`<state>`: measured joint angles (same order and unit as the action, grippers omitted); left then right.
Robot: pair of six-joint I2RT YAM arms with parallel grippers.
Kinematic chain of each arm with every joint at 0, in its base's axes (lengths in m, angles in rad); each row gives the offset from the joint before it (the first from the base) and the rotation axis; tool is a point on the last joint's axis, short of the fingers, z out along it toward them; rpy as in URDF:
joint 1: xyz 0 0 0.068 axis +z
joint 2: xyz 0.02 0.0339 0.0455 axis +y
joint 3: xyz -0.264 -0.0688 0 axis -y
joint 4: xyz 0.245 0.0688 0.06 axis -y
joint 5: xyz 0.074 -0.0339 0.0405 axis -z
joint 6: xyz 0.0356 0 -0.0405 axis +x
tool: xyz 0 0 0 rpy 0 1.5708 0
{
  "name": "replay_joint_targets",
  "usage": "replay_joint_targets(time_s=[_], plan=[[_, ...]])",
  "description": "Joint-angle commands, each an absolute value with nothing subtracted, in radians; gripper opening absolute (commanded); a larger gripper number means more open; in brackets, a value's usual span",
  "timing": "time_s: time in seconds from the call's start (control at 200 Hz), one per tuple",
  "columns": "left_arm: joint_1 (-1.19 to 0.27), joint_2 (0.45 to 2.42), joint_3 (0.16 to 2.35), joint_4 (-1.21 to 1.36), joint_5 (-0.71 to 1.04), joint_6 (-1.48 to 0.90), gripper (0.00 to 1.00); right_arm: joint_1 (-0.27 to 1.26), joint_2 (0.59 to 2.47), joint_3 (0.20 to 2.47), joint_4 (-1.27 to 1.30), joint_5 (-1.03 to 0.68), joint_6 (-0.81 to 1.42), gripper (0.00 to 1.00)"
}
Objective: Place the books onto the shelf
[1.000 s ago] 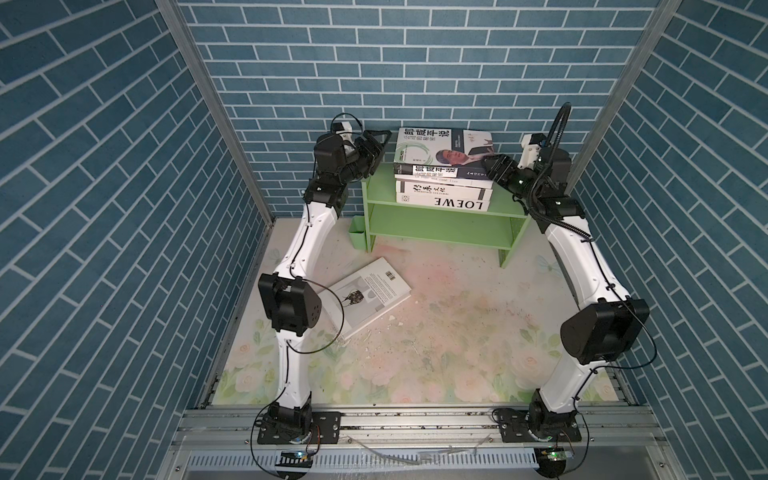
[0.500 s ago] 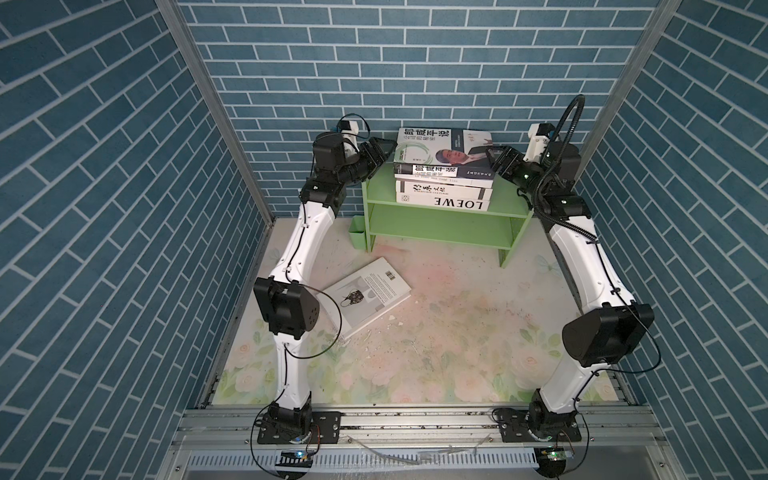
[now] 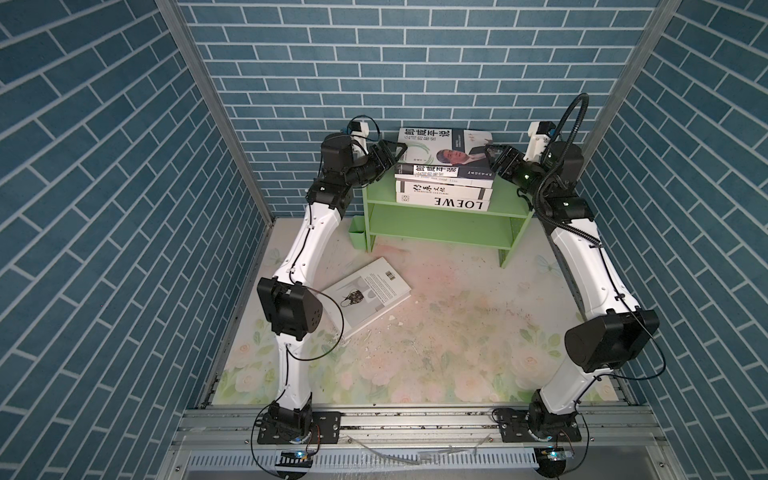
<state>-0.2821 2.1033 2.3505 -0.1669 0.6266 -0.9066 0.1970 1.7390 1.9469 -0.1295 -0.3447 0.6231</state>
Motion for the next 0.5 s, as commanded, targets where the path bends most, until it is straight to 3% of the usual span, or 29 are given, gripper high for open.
replay_joint_targets(time_s=[0.0,0.495], plan=[[-0.291,2.094,2.35,-0.149,0.641,-0.896,0.76,0.204,1.732,1.937,-0.146,-0.339,0.618,0.75],[-0.293,2.095,2.351,-0.141,0.643,-0.902,0.76,0.216,1.77,1.973,-0.207,-0.387,0.613,0.75]])
